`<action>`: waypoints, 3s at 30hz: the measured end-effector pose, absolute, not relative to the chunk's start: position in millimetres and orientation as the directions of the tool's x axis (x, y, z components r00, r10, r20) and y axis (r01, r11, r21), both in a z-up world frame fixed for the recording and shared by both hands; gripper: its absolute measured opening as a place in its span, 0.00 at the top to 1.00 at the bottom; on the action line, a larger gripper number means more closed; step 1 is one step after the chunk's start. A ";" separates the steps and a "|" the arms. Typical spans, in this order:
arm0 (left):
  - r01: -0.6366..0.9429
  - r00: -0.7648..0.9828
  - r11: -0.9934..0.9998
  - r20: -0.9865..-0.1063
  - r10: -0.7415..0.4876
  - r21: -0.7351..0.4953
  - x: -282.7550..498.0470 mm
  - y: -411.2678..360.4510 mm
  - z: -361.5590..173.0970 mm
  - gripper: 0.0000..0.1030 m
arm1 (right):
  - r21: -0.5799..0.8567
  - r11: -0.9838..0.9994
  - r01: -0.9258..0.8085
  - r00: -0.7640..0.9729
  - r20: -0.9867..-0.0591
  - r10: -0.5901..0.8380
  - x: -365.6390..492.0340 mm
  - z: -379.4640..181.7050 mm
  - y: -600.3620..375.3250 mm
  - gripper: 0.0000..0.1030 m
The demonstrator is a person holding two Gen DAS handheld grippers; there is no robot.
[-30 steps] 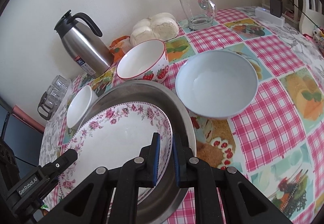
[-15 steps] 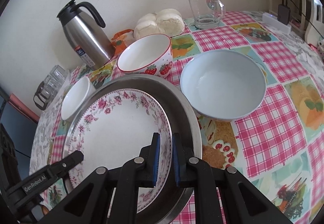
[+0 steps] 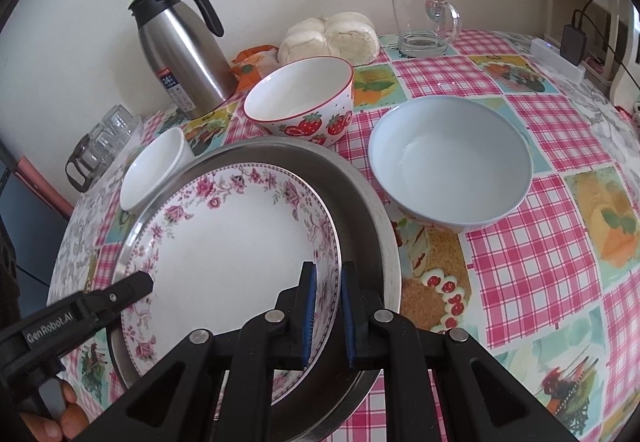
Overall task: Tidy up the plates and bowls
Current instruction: 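Open both tools to release the floral plate inside the basin, then move both tools toward the red-rimmed strawberry-print bowl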
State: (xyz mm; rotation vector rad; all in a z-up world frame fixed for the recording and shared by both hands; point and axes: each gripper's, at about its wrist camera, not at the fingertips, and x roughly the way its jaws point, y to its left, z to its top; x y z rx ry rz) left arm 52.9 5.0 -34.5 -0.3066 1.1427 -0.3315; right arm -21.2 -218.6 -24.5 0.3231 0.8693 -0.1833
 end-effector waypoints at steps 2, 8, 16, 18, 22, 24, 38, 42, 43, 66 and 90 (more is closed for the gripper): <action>0.100 0.377 0.910 -0.831 -0.408 -0.401 53.0 4.7 -34.6 0.71 | 0.198 0.938 0.284 0.633 -0.773 -0.028 -21.3 -24.2 -218.3 0.85; 0.098 0.371 0.910 -0.834 -0.409 -0.402 53.2 5.4 -34.8 0.71 | 0.217 0.933 0.286 0.635 -0.772 -0.015 -22.0 -23.5 -220.7 0.86; 0.085 0.343 0.909 -0.845 -0.410 -0.407 53.8 4.7 -35.1 0.71 | 0.236 0.925 0.297 0.627 -0.779 -0.003 -23.3 -21.5 -223.4 0.87; 0.089 0.348 0.913 -0.846 -0.404 -0.399 53.2 4.2 -33.1 0.70 | 0.233 0.926 0.298 0.626 -0.779 -0.005 -23.8 -21.0 -223.2 0.86; 0.100 0.391 0.913 -0.828 -0.402 -0.396 50.8 5.8 -20.6 0.62 | 0.211 0.930 0.301 0.640 -0.767 -0.034 -26.9 -15.1 -222.4 0.79; 0.116 0.416 0.912 -0.815 -0.404 -0.393 48.8 6.4 -12.6 0.62 | 0.208 0.930 0.303 0.651 -0.758 -0.043 -28.9 -11.4 -223.0 0.76; 0.210 0.475 0.949 -0.824 -0.310 -0.236 41.6 -15.3 4.6 0.39 | 0.197 0.940 0.279 0.706 -0.706 -0.061 -35.0 2.5 -220.3 0.39; 0.197 0.489 0.955 -0.822 -0.291 -0.222 41.2 -13.4 4.1 0.14 | 0.175 0.948 0.266 0.710 -0.701 -0.070 -34.2 2.5 -217.1 0.26; 0.195 0.494 0.956 -0.820 -0.289 -0.219 41.3 -13.1 4.4 0.14 | 0.170 0.949 0.266 0.711 -0.700 -0.074 -34.1 2.6 -216.9 0.26; 0.164 0.605 0.977 -0.769 -0.206 -0.133 43.4 -9.0 14.8 0.05 | 0.127 0.954 0.273 0.728 -0.675 -0.119 -34.6 7.0 -217.8 0.00; 0.228 0.686 0.919 -0.617 -0.387 -0.323 79.2 -29.6 46.9 0.05 | 0.133 0.944 0.303 0.743 -0.653 -0.147 -10.3 21.9 -222.0 0.00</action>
